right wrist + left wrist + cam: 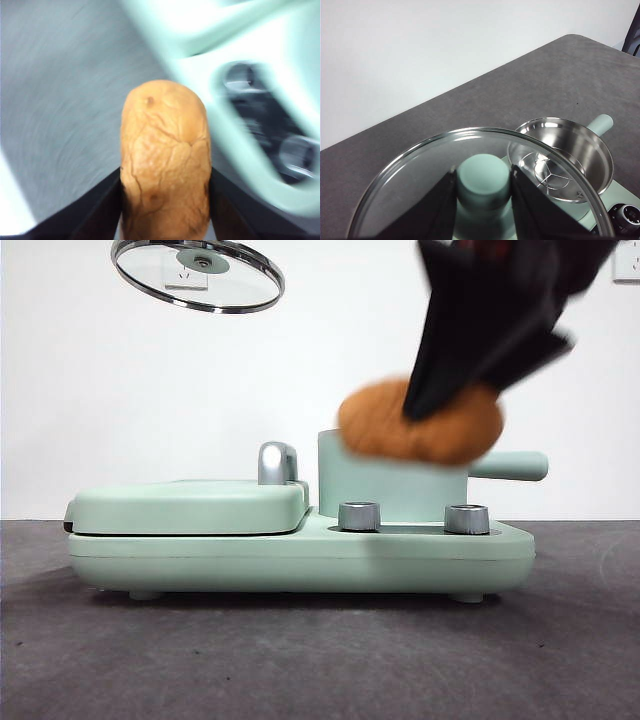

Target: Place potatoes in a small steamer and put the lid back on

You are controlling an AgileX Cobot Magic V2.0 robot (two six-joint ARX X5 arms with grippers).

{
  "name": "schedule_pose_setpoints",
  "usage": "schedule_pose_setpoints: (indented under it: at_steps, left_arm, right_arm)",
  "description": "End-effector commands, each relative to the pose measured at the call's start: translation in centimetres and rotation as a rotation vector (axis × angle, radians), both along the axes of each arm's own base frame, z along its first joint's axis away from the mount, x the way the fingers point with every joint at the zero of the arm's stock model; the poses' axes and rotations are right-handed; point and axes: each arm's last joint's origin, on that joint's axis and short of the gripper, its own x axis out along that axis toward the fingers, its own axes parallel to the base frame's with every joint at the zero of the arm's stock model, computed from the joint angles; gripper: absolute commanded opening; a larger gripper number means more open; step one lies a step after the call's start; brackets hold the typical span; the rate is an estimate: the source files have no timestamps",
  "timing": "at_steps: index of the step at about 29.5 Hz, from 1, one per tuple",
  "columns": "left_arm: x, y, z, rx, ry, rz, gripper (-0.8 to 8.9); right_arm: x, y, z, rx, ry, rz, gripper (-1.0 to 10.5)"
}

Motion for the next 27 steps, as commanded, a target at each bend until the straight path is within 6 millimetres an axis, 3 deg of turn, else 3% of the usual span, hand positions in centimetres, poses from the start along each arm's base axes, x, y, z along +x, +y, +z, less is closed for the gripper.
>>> schedule_pose_setpoints:
  at_steps: [1, 5, 11, 18, 27]
  left_arm:
    - [-0.3, 0.0, 1.3, -0.013, -0.066, -0.008, 0.1]
    - [-0.3, 0.0, 1.3, -0.013, -0.066, -0.008, 0.1]
    - [-0.3, 0.0, 1.3, -0.014, -0.067, -0.008, 0.1]
    - [-0.3, 0.0, 1.3, -0.014, -0.067, -0.008, 0.1]
    - [-0.3, 0.0, 1.3, -0.014, -0.067, -0.008, 0.1]
  right_arm:
    - [1.0, -0.8, 2.8, 0.036, 0.005, -0.101, 2.0]
    - [2.8, -2.1, 6.4, 0.089, -0.061, -0.189, 2.0]
    - [5.9, -2.9, 9.0, 0.12, -0.113, -0.272, 2.0]
    - [9.5, -2.3, 9.6, 0.097, -0.127, -0.29, 2.0]
    - [14.1, -0.5, 7.8, 0.05, -0.1, -0.279, 2.0]
